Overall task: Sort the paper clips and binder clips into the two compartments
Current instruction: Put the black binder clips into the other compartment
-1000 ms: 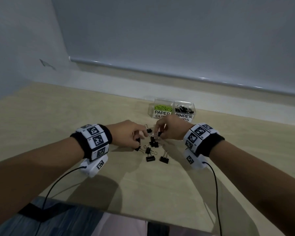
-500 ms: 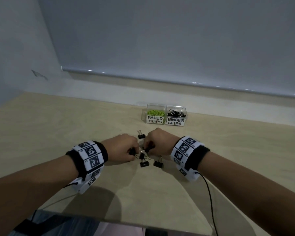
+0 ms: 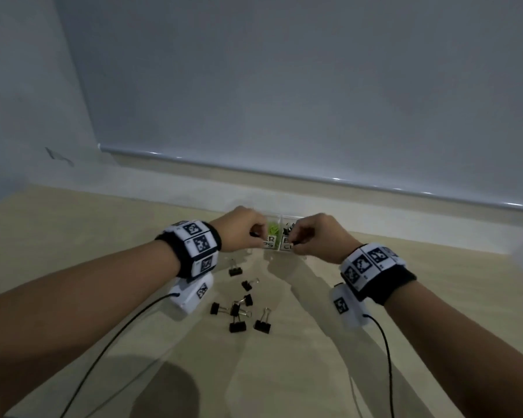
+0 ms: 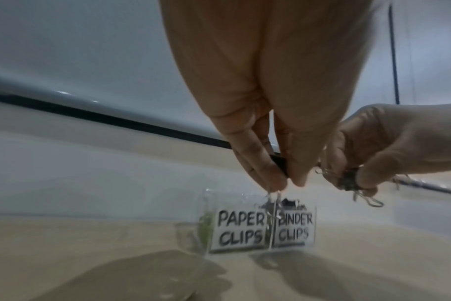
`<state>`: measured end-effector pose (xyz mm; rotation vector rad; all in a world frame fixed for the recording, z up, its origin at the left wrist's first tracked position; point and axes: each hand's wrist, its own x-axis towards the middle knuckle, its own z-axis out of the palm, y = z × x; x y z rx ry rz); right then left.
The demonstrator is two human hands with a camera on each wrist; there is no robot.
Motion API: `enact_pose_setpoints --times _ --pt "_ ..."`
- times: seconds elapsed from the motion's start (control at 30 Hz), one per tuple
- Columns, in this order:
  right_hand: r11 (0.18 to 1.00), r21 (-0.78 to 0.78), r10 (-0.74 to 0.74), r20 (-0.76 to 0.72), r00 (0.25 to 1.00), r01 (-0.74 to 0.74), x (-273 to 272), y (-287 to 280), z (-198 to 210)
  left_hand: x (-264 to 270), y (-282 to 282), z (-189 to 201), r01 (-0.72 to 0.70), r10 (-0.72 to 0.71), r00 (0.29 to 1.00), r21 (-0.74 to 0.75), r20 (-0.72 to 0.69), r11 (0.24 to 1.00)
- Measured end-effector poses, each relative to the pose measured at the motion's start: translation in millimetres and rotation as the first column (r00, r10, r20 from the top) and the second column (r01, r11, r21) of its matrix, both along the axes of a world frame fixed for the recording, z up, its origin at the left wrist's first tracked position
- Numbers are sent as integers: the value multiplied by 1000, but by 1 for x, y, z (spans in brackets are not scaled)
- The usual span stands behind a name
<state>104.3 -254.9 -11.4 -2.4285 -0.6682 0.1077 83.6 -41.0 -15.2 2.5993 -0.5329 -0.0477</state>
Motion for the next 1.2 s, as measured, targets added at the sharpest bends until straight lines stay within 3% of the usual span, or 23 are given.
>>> enact_pose_setpoints --times 0.1,0.2,0.37,0.53,0.67,0.8,0.9,1.0,1.2 --pt "981 110 -166 67 984 158 32 -9 15 36 -28 8 -110 127 988 -172 87 979" --pt "923 225 -329 45 943 312 56 -10 11 66 -54 4 -201 222 973 -255 57 946" --pt "918 149 -377 40 925 368 70 -2 -14 89 -78 -13 -240 234 971 -260 -52 935" --pt "965 -46 -250 143 958 259 63 -6 -21 76 -49 -9 -235 227 972 -298 -61 925" --pt "992 -106 -40 269 962 71 30 10 -18 37 2 -2 -97 97 995 -46 2 994" --pt "937 -281 223 23 974 -208 -12 43 -29 -5 26 -22 45 2 986 271 -168 961" --pt "870 -361 336 -61 940 -335 -28 66 -41 -18 28 -42 87 -21 982 353 -188 932" --pt "826 -441 378 -28 926 -351 -33 79 -44 -18 30 -51 55 -11 991 330 -133 942" --pt "849 -421 352 1 936 -319 -32 76 -44 -28 52 -54 30 2 995 307 -103 951"
